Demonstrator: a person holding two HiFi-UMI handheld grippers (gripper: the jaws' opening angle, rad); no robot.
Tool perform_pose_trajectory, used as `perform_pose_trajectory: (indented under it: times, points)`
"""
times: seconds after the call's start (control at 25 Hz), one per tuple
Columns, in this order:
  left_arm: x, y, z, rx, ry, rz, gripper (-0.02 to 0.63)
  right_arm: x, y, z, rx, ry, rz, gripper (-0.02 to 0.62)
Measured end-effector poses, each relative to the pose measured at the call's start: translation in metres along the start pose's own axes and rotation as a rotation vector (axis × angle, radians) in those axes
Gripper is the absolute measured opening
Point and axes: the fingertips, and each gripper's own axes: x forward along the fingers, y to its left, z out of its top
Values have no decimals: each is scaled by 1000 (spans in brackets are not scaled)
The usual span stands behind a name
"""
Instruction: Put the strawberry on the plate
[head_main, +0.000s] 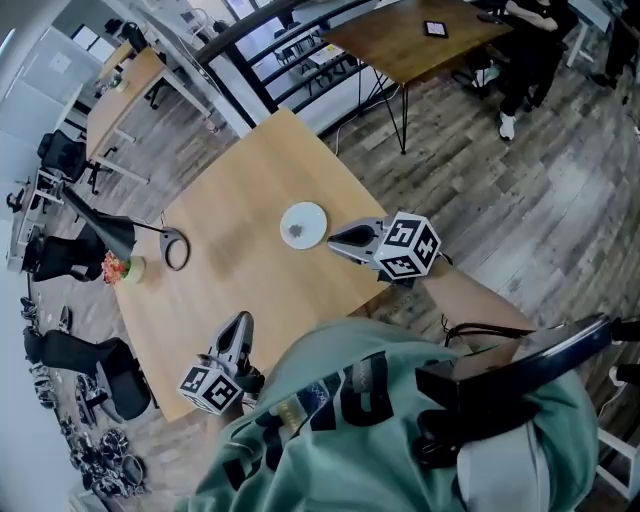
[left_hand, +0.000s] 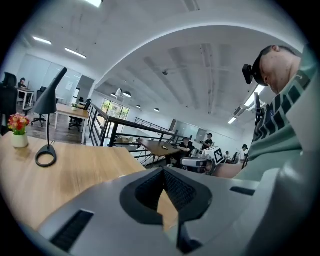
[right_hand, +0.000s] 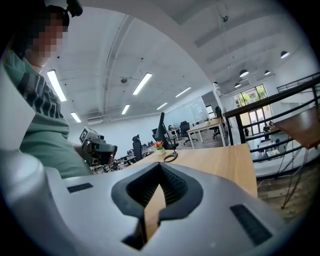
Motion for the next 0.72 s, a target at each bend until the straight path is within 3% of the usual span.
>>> perform_pose_trajectory:
  times: [0.16,0.36,0.72]
  points:
    - [-16,9,3,-8,-27,25,5,10,14,6,-9,-16,26,8]
    - [-46,31,7,-3,-68,-10,5,37,39,24,-45,-27,1,7]
    - [-145,111,9,63,-94,-19,5,137,122,41,-109,-25,-22,6]
